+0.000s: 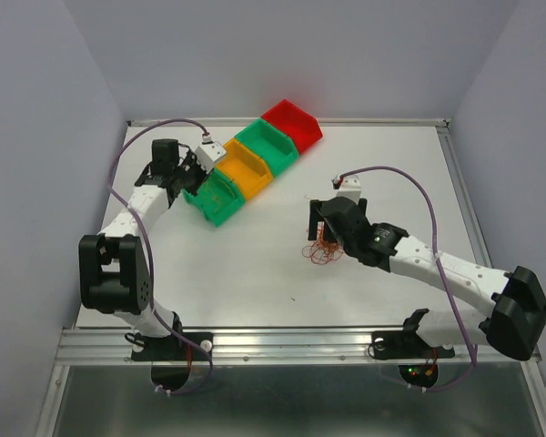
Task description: Untangle the cables
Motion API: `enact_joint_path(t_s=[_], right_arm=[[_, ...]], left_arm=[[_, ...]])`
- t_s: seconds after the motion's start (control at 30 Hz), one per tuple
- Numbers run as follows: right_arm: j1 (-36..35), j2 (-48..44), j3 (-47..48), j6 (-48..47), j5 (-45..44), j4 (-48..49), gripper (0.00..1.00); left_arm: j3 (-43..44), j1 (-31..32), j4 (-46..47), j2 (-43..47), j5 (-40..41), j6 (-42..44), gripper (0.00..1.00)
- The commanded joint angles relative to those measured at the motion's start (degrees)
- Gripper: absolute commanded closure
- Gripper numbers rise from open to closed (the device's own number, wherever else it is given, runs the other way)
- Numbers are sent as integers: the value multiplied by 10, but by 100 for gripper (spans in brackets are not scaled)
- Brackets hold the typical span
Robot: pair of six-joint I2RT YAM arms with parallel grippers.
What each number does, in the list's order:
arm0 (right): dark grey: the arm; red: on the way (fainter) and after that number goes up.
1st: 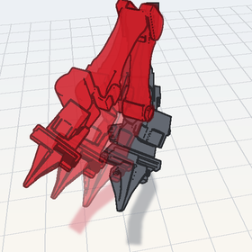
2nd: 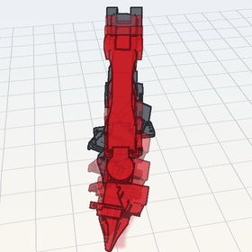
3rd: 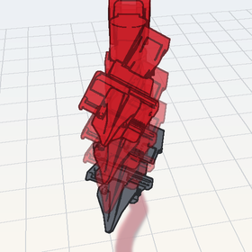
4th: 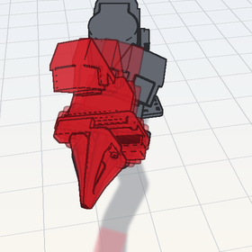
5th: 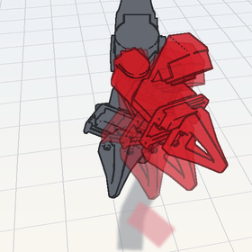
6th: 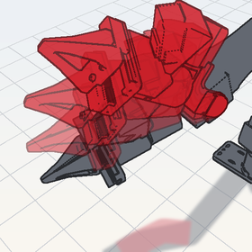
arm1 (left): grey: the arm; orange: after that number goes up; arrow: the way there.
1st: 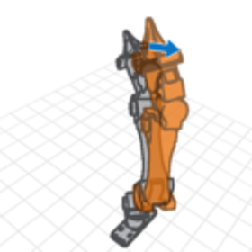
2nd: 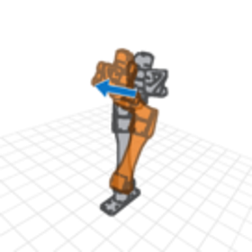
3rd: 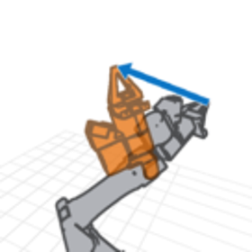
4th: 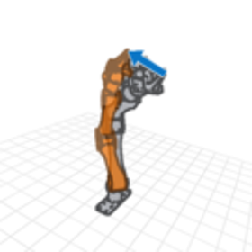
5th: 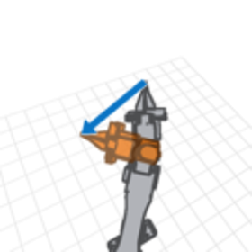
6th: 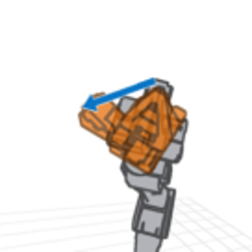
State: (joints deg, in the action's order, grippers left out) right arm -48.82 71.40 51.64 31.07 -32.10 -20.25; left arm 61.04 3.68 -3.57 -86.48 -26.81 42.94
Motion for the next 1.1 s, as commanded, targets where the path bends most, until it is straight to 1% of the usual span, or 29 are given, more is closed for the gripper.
enact_joint_path(t_s=[0.0, 0.3, 0.37, 0.53, 0.63, 0.67, 0.73, 0.77, 0.83, 0.87, 0.93, 1.03, 1.07], right_arm=[[-2, -20, -10, -3, 0, 23, 6], [-1, -26, -13, -6, 2, 27, 6], [-1, -25, -16, -5, 2, 28, 6], [-2, -26, -25, -3, -2, 30, 6], [-2, -30, -27, -4, -2, 31, 6], [-2, -33, -27, -5, -3, 30, 6], [-1, -37, -29, -5, -4, 31, 6], [-1, -42, -29, -5, -5, 31, 6], [-1, -45, -32, -5, -6, 31, 6], [-1, -48, -34, -3, -8, 32, 7], [-2, -48, -38, -1, -8, 32, 9], [-2, -42, -43, 4, -12, 34, 13], [-1, -41, -44, 10, -25, 35, 14]], left_arm=[[48, 4, -78, -32, 7, 20, 100], [114, 33, -116, -129, 59, 11, 100], [124, 43, -117, -149, 75, 6, 100], [133, 46, -99, -180, 86, -6, 100], [131, 47, -79, -168, 112, -9, 92], [131, 47, -74, -164, 117, -12, 86], [131, 47, -72, -151, 120, -14, 79], [131, 47, -73, -138, 120, -15, 72], [133, 47, -84, -126, 121, -15, 67], [136, 47, -89, -113, 120, -12, 62], [134, 47, -98, -88, 118, -9, 57], [133, 47, -108, -56, 114, -8, 55], [131, 47, -111, -48, 110, -2, 51]])
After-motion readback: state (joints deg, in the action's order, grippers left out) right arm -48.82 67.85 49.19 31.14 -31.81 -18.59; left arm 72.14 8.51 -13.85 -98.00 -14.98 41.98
